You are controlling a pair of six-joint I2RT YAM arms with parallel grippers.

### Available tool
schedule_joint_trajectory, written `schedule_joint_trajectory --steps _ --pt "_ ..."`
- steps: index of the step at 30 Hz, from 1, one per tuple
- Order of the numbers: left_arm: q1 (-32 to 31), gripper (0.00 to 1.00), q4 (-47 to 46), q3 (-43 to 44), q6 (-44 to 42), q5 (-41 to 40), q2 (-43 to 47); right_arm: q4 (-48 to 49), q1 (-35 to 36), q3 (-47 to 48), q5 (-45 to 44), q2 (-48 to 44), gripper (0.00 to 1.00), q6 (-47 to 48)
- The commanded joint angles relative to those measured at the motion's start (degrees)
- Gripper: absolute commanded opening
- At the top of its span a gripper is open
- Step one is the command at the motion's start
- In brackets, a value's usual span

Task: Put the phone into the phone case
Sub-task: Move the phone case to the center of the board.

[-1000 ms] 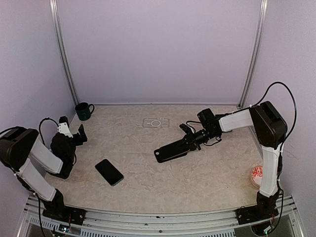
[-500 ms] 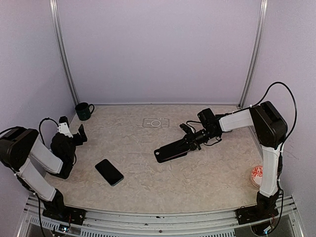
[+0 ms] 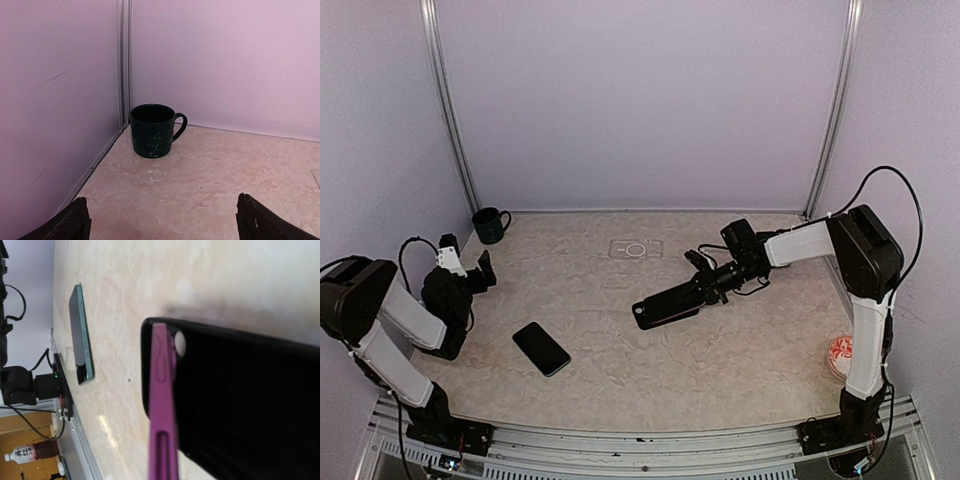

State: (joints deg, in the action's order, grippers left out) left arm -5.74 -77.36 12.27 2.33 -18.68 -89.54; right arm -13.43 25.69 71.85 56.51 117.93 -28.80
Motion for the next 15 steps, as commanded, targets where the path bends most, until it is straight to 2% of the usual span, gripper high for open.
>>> schedule_joint_trajectory --steps 1,15 --pt "0.5 0.99 0.6 0.8 0.2 0.7 0.1 1.3 -0.6 -0.3 1.0 -3.4 0.00 -0.2" --pt "0.5 0.99 0.6 0.8 0.1 0.8 0.1 1.1 -0.6 0.1 1.1 -2.8 0.00 -0.1"
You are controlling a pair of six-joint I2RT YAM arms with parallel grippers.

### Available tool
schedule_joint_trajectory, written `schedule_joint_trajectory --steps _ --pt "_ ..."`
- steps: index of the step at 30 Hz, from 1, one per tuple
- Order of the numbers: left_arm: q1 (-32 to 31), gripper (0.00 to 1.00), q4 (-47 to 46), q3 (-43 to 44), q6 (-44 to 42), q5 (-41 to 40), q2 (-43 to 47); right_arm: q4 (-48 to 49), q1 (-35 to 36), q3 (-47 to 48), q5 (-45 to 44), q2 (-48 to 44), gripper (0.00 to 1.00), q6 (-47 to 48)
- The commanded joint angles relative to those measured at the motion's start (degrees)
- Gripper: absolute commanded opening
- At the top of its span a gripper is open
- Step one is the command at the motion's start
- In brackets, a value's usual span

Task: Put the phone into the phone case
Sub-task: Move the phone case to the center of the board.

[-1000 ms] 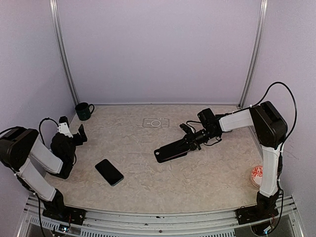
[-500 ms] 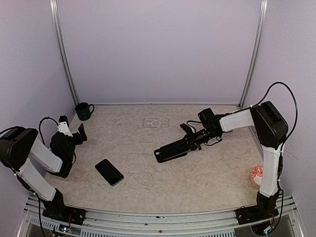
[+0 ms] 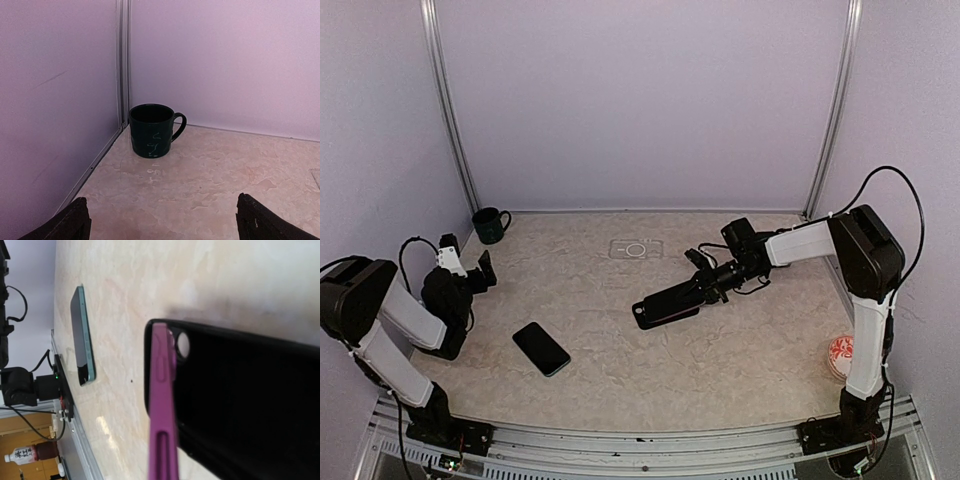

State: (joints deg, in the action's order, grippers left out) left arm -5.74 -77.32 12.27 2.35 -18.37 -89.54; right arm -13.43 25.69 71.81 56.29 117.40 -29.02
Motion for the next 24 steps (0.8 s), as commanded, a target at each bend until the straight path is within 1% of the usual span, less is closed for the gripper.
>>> schedule_joint_trajectory --steps 1,18,20,23,24 --pt "0.5 0.99 0.6 0.8 0.1 0.5 0.1 1.1 -0.6 0.1 1.3 -2.3 0.00 0.1" --pt "0.6 0.99 1.0 0.9 0.0 1.0 0.4 0.5 -0.6 -0.2 0.7 -3.0 0.00 0.5" --pt "-0.5 0.99 5.8 2.0 -0.6 -1.1 3.1 0.3 -0.6 -0.3 0.5 -3.0 0.00 0.6" --pt "-2.6 0.99 13.4 4.1 -0.7 -8.5 8.4 0.4 -0.6 -0.3 0.4 -2.9 0.00 0.5" --pt "-3.5 0.99 15.7 4.7 -0.7 -9.8 9.7 0.5 -0.6 -0.2 0.4 -2.8 0.00 0.4"
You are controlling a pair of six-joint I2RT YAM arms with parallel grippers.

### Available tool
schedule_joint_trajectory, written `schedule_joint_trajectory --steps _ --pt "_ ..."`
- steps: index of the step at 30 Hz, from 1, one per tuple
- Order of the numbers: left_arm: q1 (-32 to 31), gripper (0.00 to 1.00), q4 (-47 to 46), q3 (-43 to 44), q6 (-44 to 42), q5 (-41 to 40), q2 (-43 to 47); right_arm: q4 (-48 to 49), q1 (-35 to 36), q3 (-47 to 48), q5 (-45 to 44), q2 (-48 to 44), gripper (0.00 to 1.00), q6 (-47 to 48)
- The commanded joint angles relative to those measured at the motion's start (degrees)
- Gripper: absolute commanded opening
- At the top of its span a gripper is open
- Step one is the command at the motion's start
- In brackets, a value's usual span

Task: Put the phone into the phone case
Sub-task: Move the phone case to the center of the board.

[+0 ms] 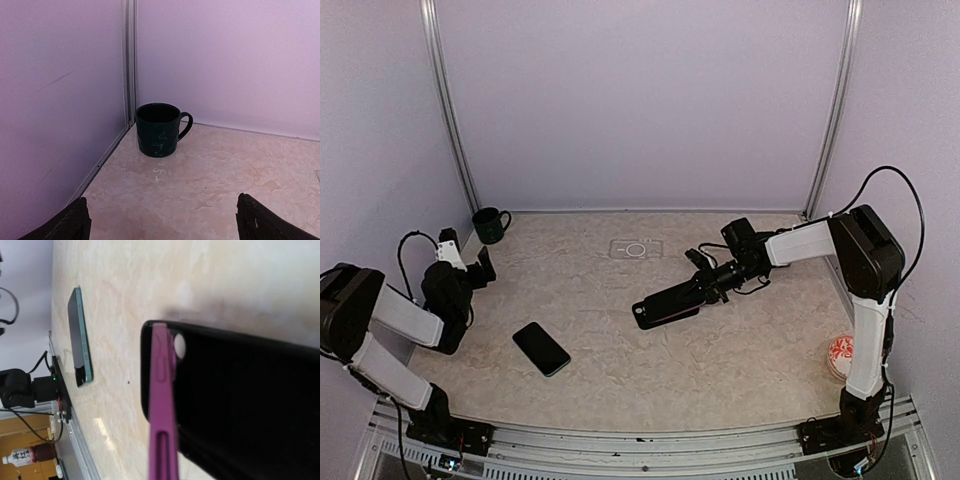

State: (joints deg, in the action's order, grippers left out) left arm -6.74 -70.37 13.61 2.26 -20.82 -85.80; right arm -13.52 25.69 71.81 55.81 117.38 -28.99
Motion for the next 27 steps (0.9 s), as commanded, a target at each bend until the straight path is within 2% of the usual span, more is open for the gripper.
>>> schedule_joint_trajectory --steps 1,5,9,14,20,24,27 --pt "-3.6 0.99 11.4 4.1 -0.5 -8.5 7.6 0.6 -0.6 0.0 1.0 -2.6 0.00 0.4" --pt "-9.5 0.99 23.2 8.3 1.7 -13.8 12.3 0.6 -0.6 0.1 0.8 -2.8 0.00 0.3" --pt "-14.3 0.99 35.8 12.3 8.5 -13.3 17.1 0.6 -0.6 0.0 0.8 -2.7 0.00 0.3" --pt "-15.3 0.99 43.3 13.2 20.9 -4.1 23.8 0.9 -0.7 -0.4 0.8 -3.1 0.00 0.0" --pt "-17.2 0.99 46.2 12.1 26.2 3.8 29.1 1.1 -0.6 -0.5 0.7 -3.4 0.00 -0.1" --pt "-19.0 0.99 53.2 15.1 30.1 5.8 28.8 1.4 -0.6 -0.5 1.1 -3.1 0.00 -0.3" --pt "-22.9 0.99 58.8 19.5 31.9 5.6 26.0 1.3 -0.7 -0.3 1.4 -2.9 0.00 -0.2"
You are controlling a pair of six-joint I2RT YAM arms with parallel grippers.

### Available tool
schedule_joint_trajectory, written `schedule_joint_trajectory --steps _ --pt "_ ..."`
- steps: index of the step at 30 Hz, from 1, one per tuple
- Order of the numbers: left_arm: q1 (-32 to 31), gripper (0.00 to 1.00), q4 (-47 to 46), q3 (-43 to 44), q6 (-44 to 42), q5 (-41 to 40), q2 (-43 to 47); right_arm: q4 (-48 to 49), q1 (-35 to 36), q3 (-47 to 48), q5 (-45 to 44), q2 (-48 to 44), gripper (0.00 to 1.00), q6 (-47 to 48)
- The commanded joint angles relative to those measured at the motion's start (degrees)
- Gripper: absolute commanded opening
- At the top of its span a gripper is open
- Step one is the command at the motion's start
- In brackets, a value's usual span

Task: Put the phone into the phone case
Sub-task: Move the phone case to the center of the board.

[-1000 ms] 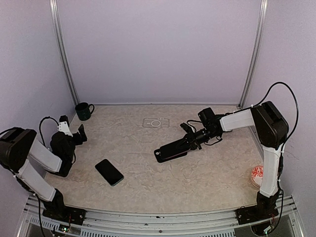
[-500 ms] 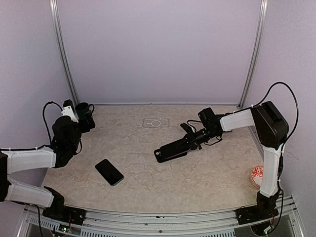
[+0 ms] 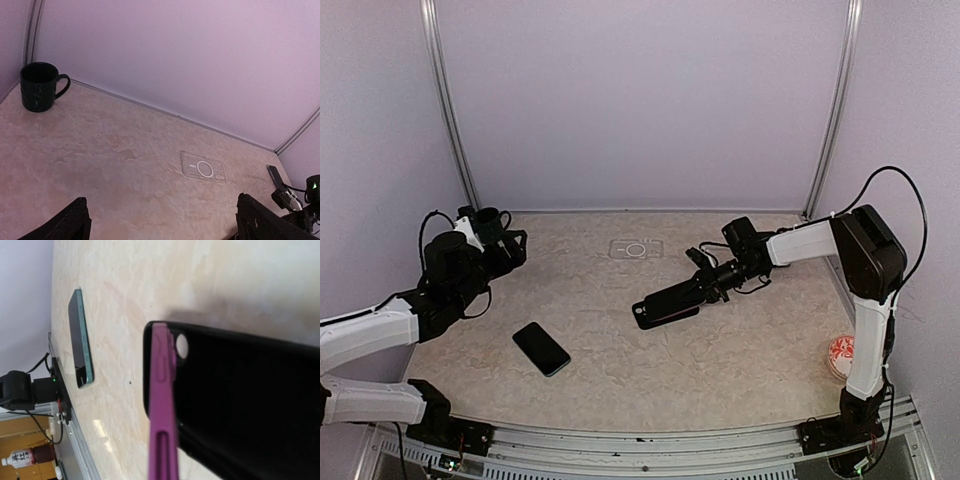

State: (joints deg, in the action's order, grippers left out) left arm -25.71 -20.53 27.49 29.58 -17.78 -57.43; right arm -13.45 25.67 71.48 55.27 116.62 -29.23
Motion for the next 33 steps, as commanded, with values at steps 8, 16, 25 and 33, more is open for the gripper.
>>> schedule_joint_trajectory --steps 8,16,25,33 --pt "-10.5 0.99 11.9 15.5 6.6 8.6 -12.9 0.7 -0.6 0.4 2.0 -1.5 0.00 0.5" --pt "-12.7 0.99 4.2 14.1 14.3 21.3 -15.3 -0.6 -0.6 0.9 2.0 -2.0 0.00 1.4" --pt "-18.8 0.99 7.2 18.3 20.1 22.9 -23.0 -1.9 -0.6 2.0 3.1 -1.4 0.00 2.7" --pt "-20.1 0.99 2.0 15.8 24.3 24.9 -25.3 -2.7 -0.6 2.7 4.3 -1.7 0.00 3.8"
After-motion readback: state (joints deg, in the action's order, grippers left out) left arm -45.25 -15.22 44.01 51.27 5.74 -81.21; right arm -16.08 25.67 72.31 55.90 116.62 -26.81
